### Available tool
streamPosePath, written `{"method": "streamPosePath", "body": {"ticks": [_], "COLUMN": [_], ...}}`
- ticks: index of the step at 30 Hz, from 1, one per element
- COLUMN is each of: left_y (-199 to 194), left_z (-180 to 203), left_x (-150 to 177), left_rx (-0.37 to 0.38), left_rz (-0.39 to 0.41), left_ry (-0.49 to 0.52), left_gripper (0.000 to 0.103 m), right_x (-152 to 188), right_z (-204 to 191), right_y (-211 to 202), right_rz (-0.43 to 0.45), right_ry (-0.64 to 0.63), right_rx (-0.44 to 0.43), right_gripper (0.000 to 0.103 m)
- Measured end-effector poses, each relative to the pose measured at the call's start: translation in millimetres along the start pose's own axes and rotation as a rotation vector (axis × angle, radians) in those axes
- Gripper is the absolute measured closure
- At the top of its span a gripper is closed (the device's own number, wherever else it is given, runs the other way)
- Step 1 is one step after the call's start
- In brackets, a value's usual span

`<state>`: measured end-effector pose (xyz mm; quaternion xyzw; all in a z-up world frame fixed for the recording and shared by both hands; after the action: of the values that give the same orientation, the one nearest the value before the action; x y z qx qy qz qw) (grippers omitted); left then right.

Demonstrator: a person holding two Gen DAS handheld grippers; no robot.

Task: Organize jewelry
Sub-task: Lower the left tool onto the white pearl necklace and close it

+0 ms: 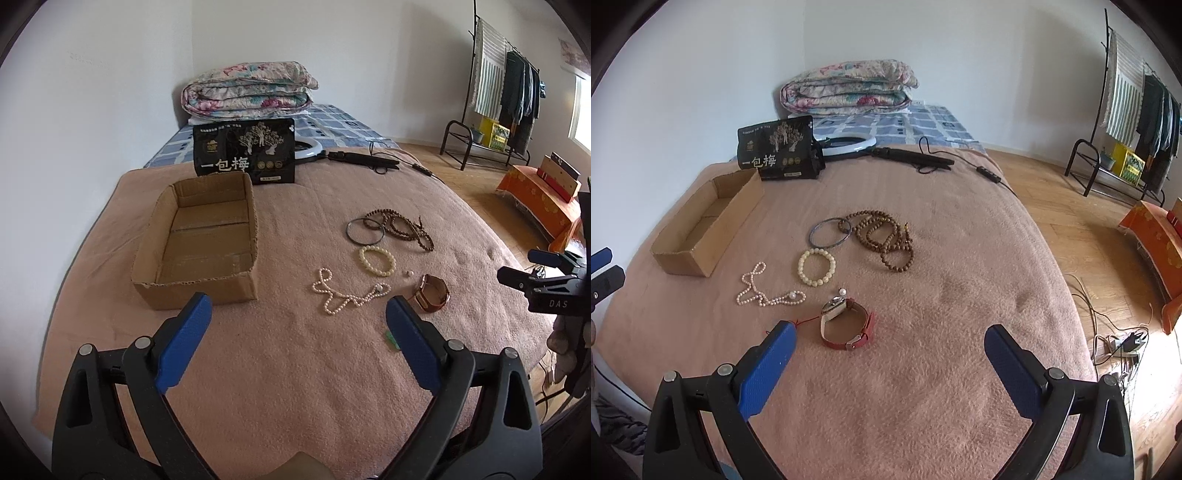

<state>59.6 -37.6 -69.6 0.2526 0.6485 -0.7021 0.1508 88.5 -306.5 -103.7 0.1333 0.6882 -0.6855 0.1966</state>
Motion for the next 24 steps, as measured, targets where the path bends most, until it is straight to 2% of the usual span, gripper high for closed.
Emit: {"method": "streamPosePath", "body": {"ticks": [3, 8, 12, 14, 19, 24], "left_y": [15, 41, 65, 82, 122, 143], "left_z": [5, 22, 43, 49, 50, 44], "left_x": [-2, -9, -12, -15, -18, -21], "left_rx": [0.049, 0.107, 0.108, 0.111, 0.118, 0.126], "left_rz": [-0.058, -0.117, -0.146, -0.183, -0.263, -0.293], "left_ry": [0.009, 0.06, 0.112, 0.124, 0.09, 0.067], "left_gripper": [0.017, 0.021, 0.022, 0.027, 0.037, 0.038], "right_x": [-4, -13, -18, -20, -24, -24], "right_z": [4, 8, 7, 5, 5, 1], "right_y": [12, 34, 48, 54, 69, 84], "right_rz": [-0.044, -0.12, -0.162, -0.178, -0.221, -0.271], "right_ry": [-0.003, 0.006, 0.012, 0.008, 0.026, 0.02], "right_rx": [-0.027, -0.067, -0.087, -0.093, -0.124, -0.144], "right_gripper": [0.003, 0.008, 0.01, 0.013, 0.018, 0.024]}}
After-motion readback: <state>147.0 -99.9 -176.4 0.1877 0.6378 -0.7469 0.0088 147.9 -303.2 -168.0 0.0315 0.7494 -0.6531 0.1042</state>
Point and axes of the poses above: each gripper's, at about its wrist camera, not at the fingertips, and y roughly the way its jaws point, z to its right, x to its underside, the point moved 2 cm from there along y, roughly the way its jaws point, and after that the axes turned 14 degrees about -z, right-handed, at the moved point
